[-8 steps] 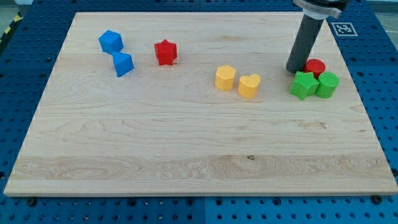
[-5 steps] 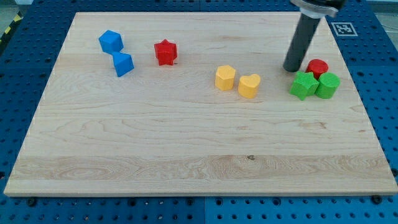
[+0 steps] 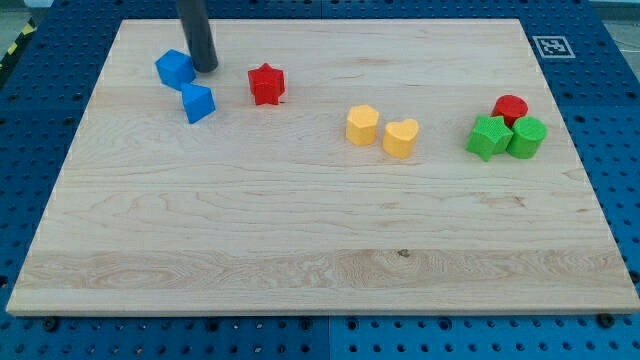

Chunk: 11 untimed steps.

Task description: Push the red star into the green star

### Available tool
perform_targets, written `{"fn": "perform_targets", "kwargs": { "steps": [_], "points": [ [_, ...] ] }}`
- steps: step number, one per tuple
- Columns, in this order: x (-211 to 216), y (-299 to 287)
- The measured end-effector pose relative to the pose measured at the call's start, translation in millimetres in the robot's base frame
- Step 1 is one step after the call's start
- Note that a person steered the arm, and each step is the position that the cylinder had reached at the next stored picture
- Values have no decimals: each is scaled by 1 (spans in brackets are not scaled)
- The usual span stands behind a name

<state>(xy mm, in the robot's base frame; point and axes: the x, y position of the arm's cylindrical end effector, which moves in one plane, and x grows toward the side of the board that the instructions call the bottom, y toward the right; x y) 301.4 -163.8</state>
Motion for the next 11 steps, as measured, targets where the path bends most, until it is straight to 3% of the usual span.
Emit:
{"fn": "perform_targets", "kwargs": {
  "steps": [1,4,6,7,9,11],
  "points": [
    [24,18],
    [28,188],
    [35,122],
    [51,154],
    [59,270],
    [60,281]
  ]
}}
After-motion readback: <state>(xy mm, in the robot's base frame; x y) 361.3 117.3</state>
